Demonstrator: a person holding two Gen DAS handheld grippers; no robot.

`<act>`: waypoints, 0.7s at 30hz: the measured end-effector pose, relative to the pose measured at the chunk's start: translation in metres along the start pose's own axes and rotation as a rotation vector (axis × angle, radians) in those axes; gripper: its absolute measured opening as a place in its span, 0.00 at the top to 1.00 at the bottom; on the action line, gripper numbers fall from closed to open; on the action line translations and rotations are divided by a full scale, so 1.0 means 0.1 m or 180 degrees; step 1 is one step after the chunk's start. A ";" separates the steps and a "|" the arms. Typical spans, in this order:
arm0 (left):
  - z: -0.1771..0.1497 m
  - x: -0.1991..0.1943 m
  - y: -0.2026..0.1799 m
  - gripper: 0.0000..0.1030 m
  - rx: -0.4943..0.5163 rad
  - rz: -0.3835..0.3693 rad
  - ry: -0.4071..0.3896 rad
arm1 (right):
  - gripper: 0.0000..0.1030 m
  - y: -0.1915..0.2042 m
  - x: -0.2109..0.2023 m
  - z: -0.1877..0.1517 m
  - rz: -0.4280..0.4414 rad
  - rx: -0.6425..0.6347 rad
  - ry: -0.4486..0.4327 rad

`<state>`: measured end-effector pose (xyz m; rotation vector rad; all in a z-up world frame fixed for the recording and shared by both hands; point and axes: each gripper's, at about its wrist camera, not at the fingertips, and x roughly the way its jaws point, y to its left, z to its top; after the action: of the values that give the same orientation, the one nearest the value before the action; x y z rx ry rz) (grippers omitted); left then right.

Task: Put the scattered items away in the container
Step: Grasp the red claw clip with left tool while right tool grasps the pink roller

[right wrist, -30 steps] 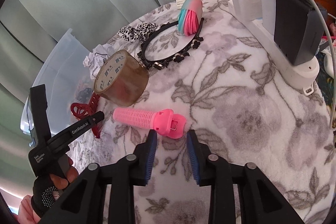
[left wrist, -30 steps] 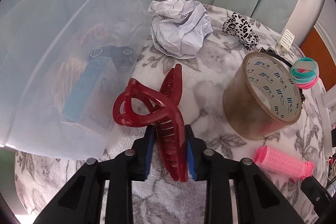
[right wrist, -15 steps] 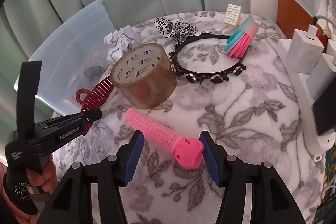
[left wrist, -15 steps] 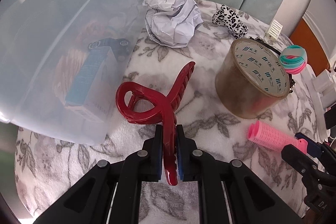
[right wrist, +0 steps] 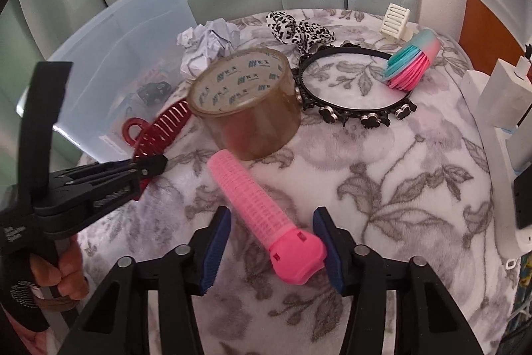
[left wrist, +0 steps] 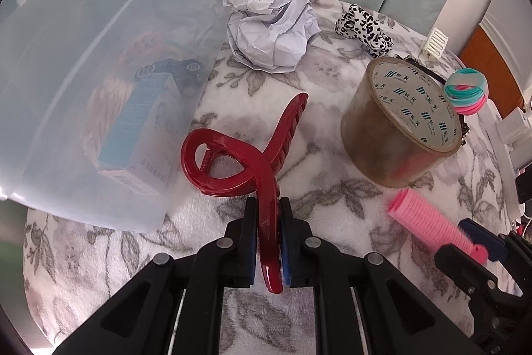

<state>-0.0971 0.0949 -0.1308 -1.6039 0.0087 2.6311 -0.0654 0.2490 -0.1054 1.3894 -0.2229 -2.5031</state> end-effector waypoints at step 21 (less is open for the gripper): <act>0.03 0.06 -0.02 0.88 -0.0001 -0.0024 -0.0040 | 0.53 0.36 0.15 -0.16 0.0045 -0.0077 0.0144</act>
<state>-0.1022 0.0970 -0.1351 -1.5844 0.0015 2.6357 -0.0535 0.2098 -0.1166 1.4281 -0.1923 -2.4520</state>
